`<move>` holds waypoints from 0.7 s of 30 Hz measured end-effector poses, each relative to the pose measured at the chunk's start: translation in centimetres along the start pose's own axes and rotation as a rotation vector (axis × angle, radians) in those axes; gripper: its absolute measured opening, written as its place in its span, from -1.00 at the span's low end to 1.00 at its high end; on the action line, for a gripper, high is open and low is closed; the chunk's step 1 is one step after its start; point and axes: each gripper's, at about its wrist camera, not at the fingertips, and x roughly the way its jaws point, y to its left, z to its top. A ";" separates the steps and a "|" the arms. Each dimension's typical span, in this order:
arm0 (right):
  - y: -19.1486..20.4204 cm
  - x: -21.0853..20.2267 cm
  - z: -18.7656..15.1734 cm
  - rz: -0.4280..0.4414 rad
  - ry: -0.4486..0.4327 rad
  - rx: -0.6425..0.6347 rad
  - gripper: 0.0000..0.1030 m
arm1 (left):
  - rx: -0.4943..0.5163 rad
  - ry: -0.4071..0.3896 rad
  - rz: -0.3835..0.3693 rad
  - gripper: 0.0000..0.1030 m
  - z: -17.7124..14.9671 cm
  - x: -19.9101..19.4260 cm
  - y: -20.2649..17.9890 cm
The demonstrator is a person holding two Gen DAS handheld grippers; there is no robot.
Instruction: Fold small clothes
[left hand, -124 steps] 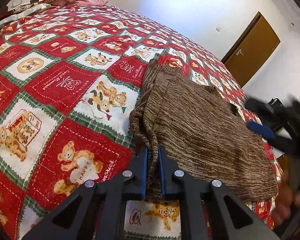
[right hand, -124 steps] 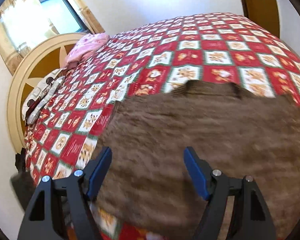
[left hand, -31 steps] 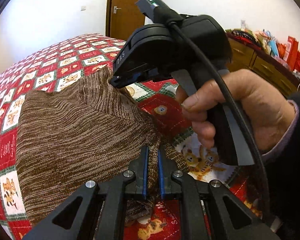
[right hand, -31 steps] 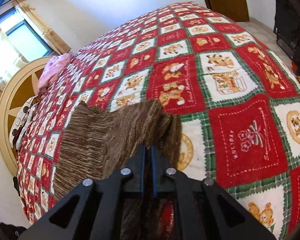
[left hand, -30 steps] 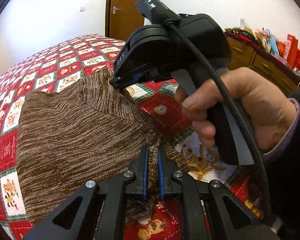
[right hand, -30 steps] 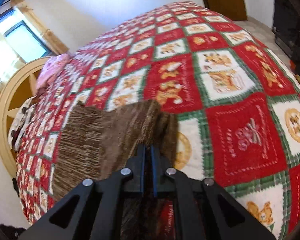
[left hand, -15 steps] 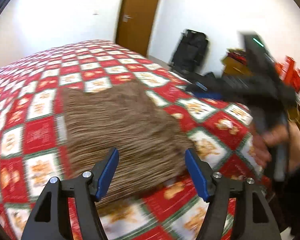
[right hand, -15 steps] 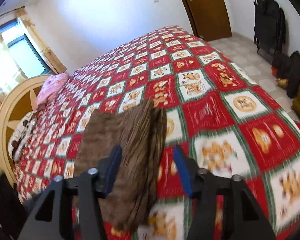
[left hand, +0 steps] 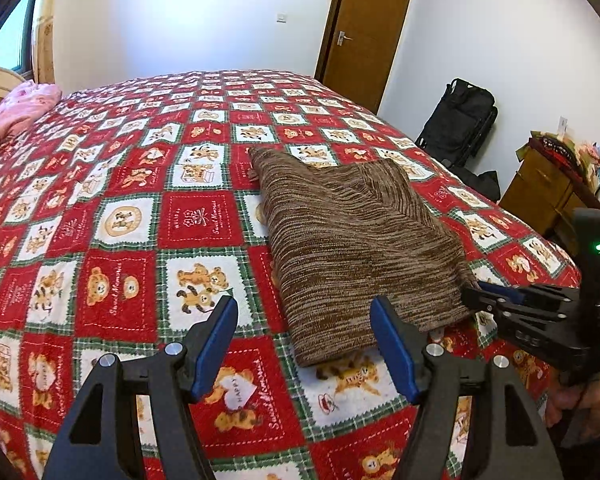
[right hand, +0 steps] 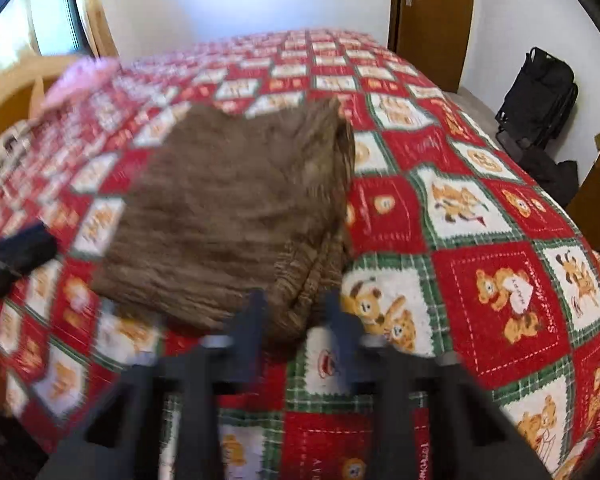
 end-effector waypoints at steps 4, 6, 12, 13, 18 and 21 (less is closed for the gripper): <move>-1.1 0.7 -0.2 -0.011 -0.002 0.026 -0.78 | -0.002 0.007 0.009 0.35 0.1 -0.1 0.2; -2.1 1.3 -0.4 -0.006 0.009 0.063 -0.79 | -0.007 0.019 0.016 0.35 0.1 0.1 0.5; -4.4 0.4 -0.7 0.135 0.064 0.178 -0.80 | -0.005 0.034 0.038 0.35 0.8 0.9 1.7; -4.5 -0.3 -0.5 0.144 0.061 0.177 -0.65 | -0.001 0.029 0.040 0.35 1.3 1.2 1.8; -5.1 -3.4 3.6 0.132 -0.076 0.187 0.06 | -0.002 0.002 0.041 0.35 4.6 3.8 1.3; -4.3 -2.0 7.2 0.153 -0.111 0.156 -0.14 | 0.041 0.014 0.072 0.35 5.9 6.0 0.1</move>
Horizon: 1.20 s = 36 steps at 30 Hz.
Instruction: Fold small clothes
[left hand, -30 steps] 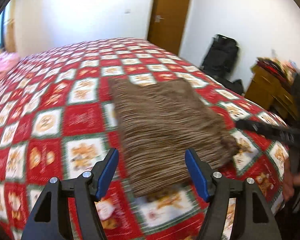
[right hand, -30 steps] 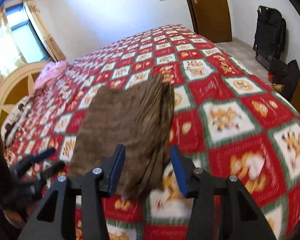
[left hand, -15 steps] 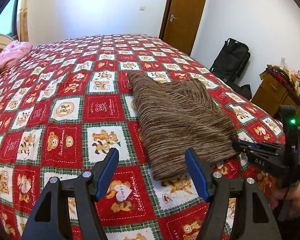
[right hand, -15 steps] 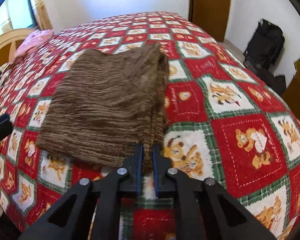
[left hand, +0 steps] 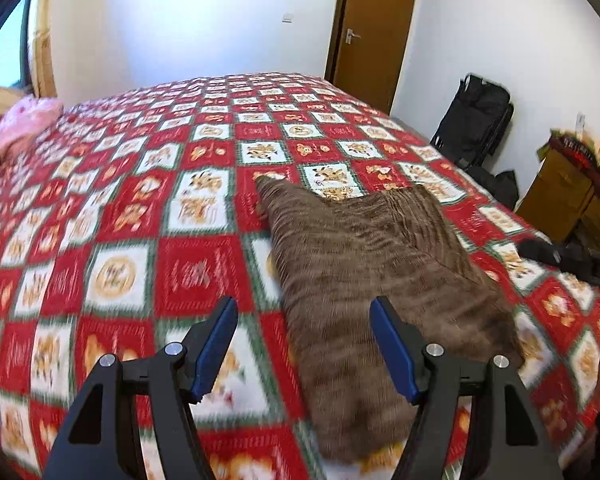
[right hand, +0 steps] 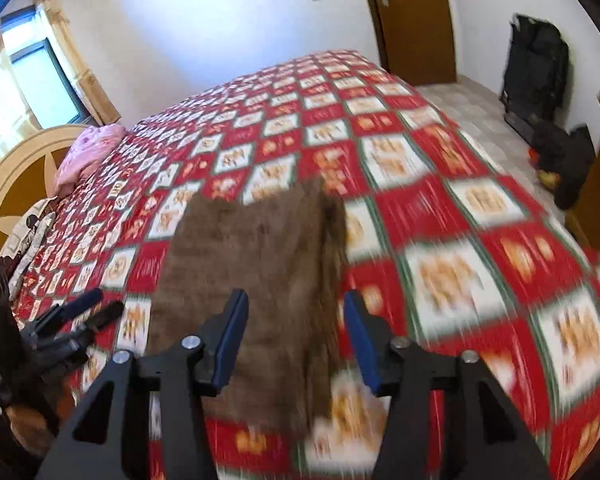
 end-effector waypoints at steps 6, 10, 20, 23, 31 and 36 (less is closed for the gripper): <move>0.8 7.8 2.9 -0.128 0.100 -0.082 -0.66 | -0.064 0.092 0.020 0.35 1.1 4.4 0.1; -1.0 11.5 2.5 -0.136 0.187 -0.035 -0.70 | -0.053 0.134 0.072 0.35 0.7 6.2 0.1; -3.7 11.7 2.7 -0.062 0.161 0.101 -0.66 | 0.006 0.135 0.119 0.35 0.4 6.4 -0.6; -3.4 9.9 2.4 -0.049 0.121 0.123 -0.54 | 0.011 0.133 0.127 0.35 0.2 5.8 -0.3; -1.3 1.9 1.6 0.040 -0.090 0.167 0.05 | -0.065 0.143 0.052 0.35 1.3 2.8 2.3; -0.6 -2.6 2.5 0.199 -0.181 0.255 0.08 | -0.178 0.149 -0.092 0.35 4.5 -1.2 6.0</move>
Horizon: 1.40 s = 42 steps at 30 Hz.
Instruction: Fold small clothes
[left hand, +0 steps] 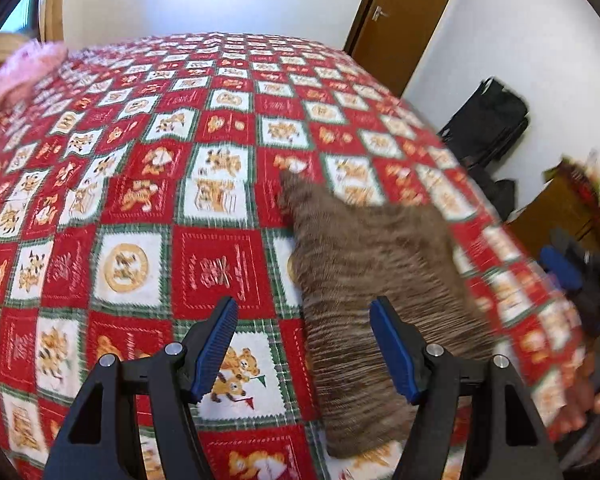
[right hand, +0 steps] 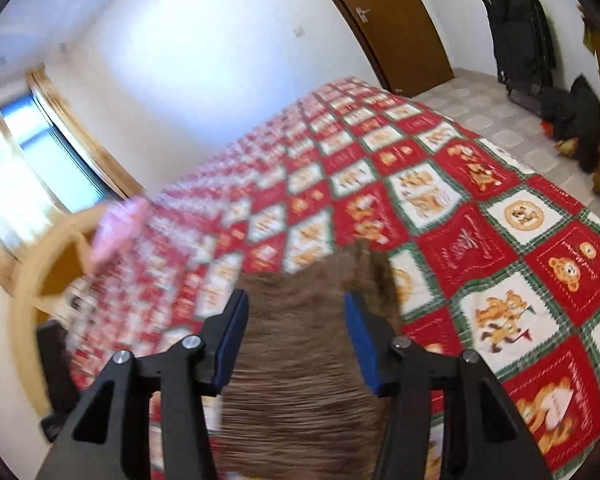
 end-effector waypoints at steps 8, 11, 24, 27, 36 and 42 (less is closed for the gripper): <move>4.6 -8.2 3.1 0.125 -0.166 0.049 0.44 | 0.135 -0.228 0.127 0.35 7.4 -12.8 0.8; 6.4 -9.4 4.2 0.165 -0.142 0.041 0.49 | 0.157 -0.281 0.173 0.35 9.0 -15.1 1.3; -3.8 5.8 -1.0 -0.183 0.166 0.021 0.29 | 0.176 -0.048 0.058 0.35 0.9 4.1 -1.9; -5.7 8.0 -1.8 -0.199 0.206 0.046 0.26 | 0.111 -0.004 0.038 0.35 0.3 7.6 -2.5; -6.7 9.6 -3.0 -0.228 0.213 0.007 0.28 | 0.005 0.062 0.016 0.35 -1.7 12.4 -2.4; -6.2 10.9 -3.0 -0.177 0.241 -0.046 0.28 | -0.051 0.014 -0.058 0.13 -1.5 12.6 -2.3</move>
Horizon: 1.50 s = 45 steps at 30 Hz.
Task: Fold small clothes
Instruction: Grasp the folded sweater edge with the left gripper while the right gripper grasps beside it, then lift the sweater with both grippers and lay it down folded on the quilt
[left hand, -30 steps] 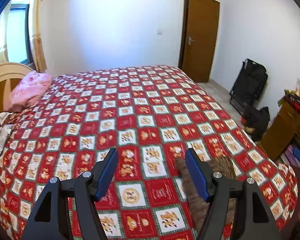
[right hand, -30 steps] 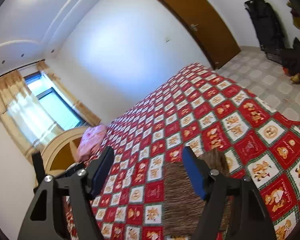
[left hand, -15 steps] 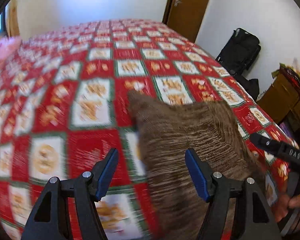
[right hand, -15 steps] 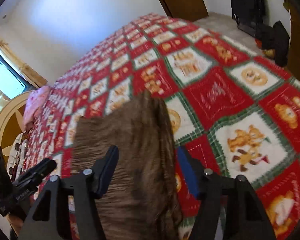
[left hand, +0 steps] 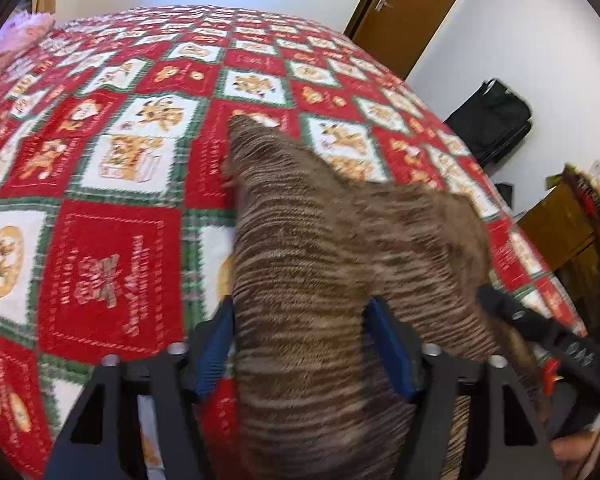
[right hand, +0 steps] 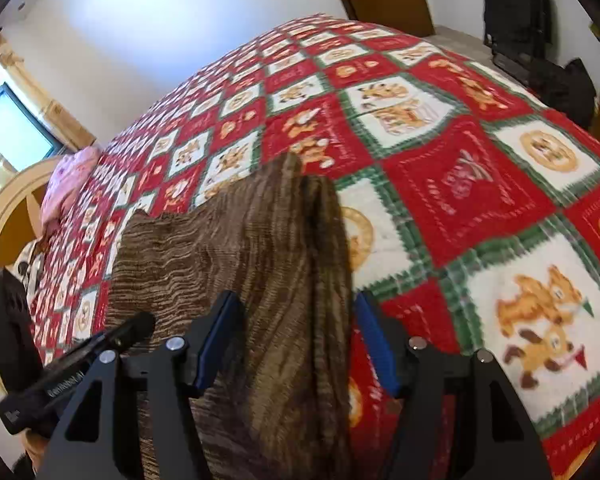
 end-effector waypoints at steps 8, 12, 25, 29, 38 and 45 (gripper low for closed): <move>0.8 0.7 -0.4 0.040 -0.013 -0.041 -0.41 | -0.037 -0.069 -0.009 -0.40 -0.5 -0.5 0.4; 2.5 -0.5 -1.0 -0.008 -0.075 -0.086 -0.48 | 0.055 -0.135 0.024 -0.55 -0.4 -1.8 -1.2; 3.9 -10.2 -2.3 0.044 -0.302 -0.016 -0.51 | 0.236 -0.285 -0.073 -0.55 -0.1 -8.4 -7.0; 2.3 -13.2 -2.6 0.035 -0.363 0.038 -0.51 | 0.283 -0.285 -0.127 -0.55 -0.2 -8.9 -9.4; -2.1 -16.5 -3.3 -0.030 -0.394 0.132 -0.51 | 0.363 -0.214 -0.194 -0.55 -0.9 -6.0 -14.8; -4.7 -17.3 -4.0 -0.063 -0.400 0.190 -0.51 | 0.441 -0.181 -0.164 -0.55 -1.4 -4.4 -18.2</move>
